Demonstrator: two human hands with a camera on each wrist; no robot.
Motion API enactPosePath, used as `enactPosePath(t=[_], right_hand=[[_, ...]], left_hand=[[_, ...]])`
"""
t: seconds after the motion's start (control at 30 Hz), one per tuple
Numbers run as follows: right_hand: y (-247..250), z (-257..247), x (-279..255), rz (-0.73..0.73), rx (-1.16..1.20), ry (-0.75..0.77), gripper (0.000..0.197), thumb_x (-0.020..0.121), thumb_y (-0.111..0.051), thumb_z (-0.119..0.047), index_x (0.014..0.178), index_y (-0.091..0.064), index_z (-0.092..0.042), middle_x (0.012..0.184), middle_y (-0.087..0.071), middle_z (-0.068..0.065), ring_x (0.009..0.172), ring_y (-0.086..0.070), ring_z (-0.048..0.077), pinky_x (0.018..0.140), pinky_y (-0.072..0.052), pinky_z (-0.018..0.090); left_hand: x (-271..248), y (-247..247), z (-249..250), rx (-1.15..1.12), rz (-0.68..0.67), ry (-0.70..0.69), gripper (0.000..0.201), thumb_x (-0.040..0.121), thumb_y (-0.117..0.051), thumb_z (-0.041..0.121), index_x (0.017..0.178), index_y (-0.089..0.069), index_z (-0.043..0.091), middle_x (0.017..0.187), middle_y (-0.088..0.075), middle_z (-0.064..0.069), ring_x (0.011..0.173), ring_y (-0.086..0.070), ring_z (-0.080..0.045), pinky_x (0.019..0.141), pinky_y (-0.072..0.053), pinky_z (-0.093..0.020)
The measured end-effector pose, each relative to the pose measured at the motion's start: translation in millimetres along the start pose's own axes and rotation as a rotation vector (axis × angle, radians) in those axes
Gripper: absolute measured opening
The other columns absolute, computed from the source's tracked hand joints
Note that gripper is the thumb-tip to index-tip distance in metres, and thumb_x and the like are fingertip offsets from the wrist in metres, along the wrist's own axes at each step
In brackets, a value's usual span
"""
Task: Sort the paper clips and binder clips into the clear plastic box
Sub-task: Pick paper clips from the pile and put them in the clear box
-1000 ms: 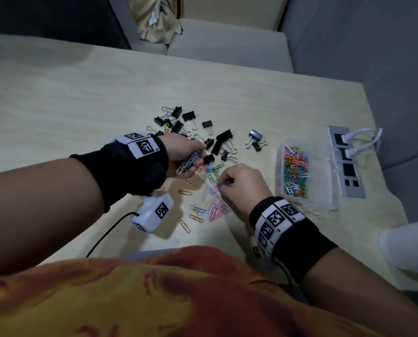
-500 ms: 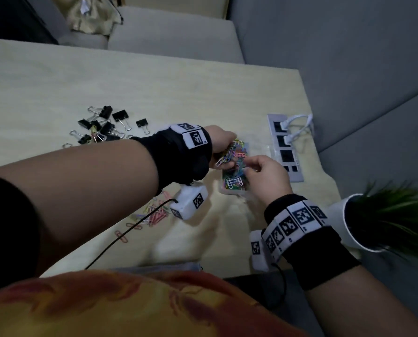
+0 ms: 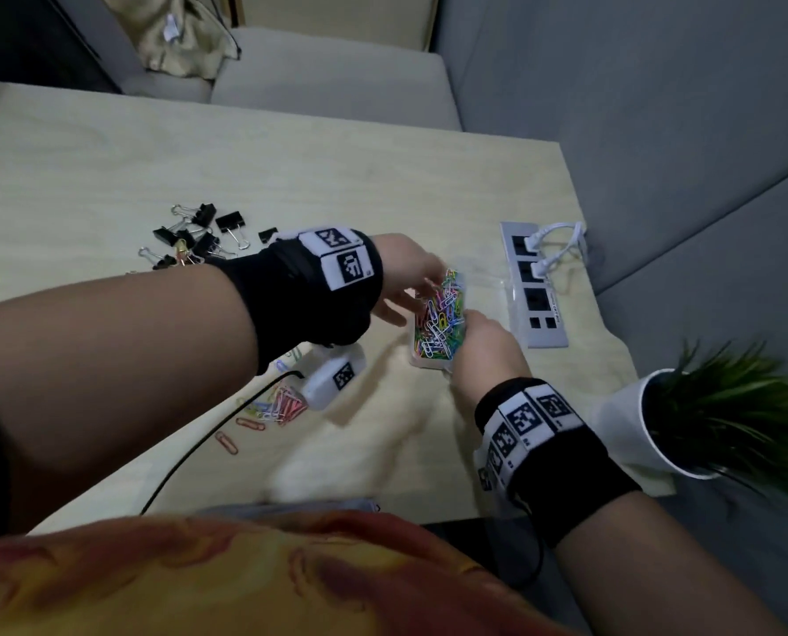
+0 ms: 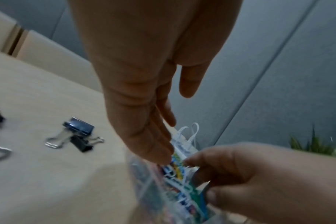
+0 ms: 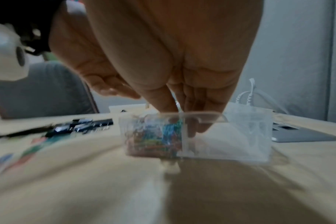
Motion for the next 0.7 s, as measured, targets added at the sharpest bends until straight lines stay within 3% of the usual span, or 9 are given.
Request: enactPosePath(t=[0.13, 0.3, 0.37, 0.43, 0.5, 0.57, 0.63, 0.7], right_hand=[[-4.2, -6.8, -9.4, -0.001, -0.03, 0.131, 0.035, 0.087, -0.048, -0.002, 0.119, -0.054, -0.015, 0.106, -0.062, 0.01, 0.094, -0.06, 0.029, 0.074, -0.045, 0.031], [-12.9, -27.1, -16.6, -0.015, -0.02, 0.217, 0.033, 0.087, -0.049, -0.001, 0.117, -0.055, -0.014, 0.105, -0.062, 0.01, 0.091, -0.06, 0.028, 0.073, -0.046, 0.03], [-15.0, -36.9, -17.9, -0.031, -0.025, 0.226, 0.036, 0.087, -0.045, 0.0, 0.119, -0.054, -0.012, 0.107, -0.061, 0.011, 0.094, -0.06, 0.029, 0.074, -0.046, 0.031], [-19.1, -46.4, -19.0, -0.046, -0.006, 0.2, 0.035, 0.087, -0.044, -0.002, 0.119, -0.052, -0.013, 0.112, -0.059, 0.011, 0.098, -0.058, 0.03, 0.078, -0.047, 0.033], [-22.7, -56.5, -24.8, 0.027, 0.007, 0.196, 0.037, 0.089, -0.047, -0.009, 0.125, -0.047, -0.013, 0.123, -0.051, 0.011, 0.109, -0.05, 0.029, 0.087, -0.045, 0.038], [-25.0, -69.4, -37.3, 0.132, 0.033, 0.327, 0.049, 0.088, -0.054, -0.017, 0.135, -0.041, -0.014, 0.132, -0.042, 0.008, 0.12, -0.042, 0.027, 0.097, -0.039, 0.038], [-30.2, -84.7, -53.2, 0.054, 0.07, 0.496, 0.057, 0.087, -0.061, -0.025, 0.138, -0.037, -0.016, 0.135, -0.037, 0.005, 0.121, -0.043, 0.023, 0.1, -0.038, 0.034], [-43.8, -97.8, -66.1, -0.136, 0.015, 0.547, 0.068, 0.083, -0.067, -0.031, 0.14, -0.033, -0.017, 0.133, -0.035, 0.005, 0.117, -0.049, 0.023, 0.097, -0.041, 0.033]], left_hand=[[-14.6, 29.5, -32.2, 0.277, 0.084, -0.073, 0.017, 0.094, -0.053, 0.026, 0.099, -0.063, 0.012, 0.09, -0.067, -0.003, 0.08, -0.064, -0.015, 0.071, -0.055, -0.033], [-49.5, 71.7, -75.9, 0.815, 0.171, -0.062, 0.014, 0.088, -0.06, 0.025, 0.101, -0.063, 0.02, 0.099, -0.069, -0.002, 0.08, -0.063, -0.02, 0.069, -0.055, -0.031], [-62.2, 85.6, -95.3, 1.023, 0.187, -0.021, 0.031, 0.083, -0.067, 0.031, 0.112, -0.06, 0.024, 0.107, -0.065, 0.003, 0.085, -0.057, -0.015, 0.073, -0.05, -0.026], [-73.7, 95.5, -115.3, 1.138, 0.161, 0.041, 0.056, 0.076, -0.073, 0.039, 0.125, -0.05, 0.024, 0.114, -0.061, 0.001, 0.096, -0.058, -0.017, 0.083, -0.051, -0.03], [-83.3, 101.5, -133.4, 1.219, 0.128, 0.099, 0.08, 0.068, -0.079, 0.045, 0.134, -0.038, 0.025, 0.124, -0.051, -0.004, 0.106, -0.056, -0.022, 0.086, -0.049, -0.032], [-90.5, 103.4, -151.1, 1.293, 0.119, 0.138, 0.099, 0.06, -0.082, 0.05, 0.139, -0.027, 0.026, 0.128, -0.044, -0.007, 0.11, -0.054, -0.026, 0.085, -0.048, -0.034], [-94.8, 101.7, -166.5, 1.327, 0.154, 0.153, 0.108, 0.052, -0.083, 0.055, 0.137, -0.023, 0.028, 0.124, -0.041, -0.007, 0.106, -0.054, -0.028, 0.084, -0.05, -0.035], [-94.5, 97.9, -177.3, 1.319, 0.222, 0.116, 0.104, 0.049, -0.082, 0.054, 0.132, -0.026, 0.025, 0.12, -0.04, -0.008, 0.103, -0.053, -0.029, 0.083, -0.052, -0.04]])
Point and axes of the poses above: each hand's wrist, its own x-axis towards the middle knuckle, its own y-axis out of the back of the hand, z = x × y, the point moved 1 cm from there along x, towards the middle knuckle
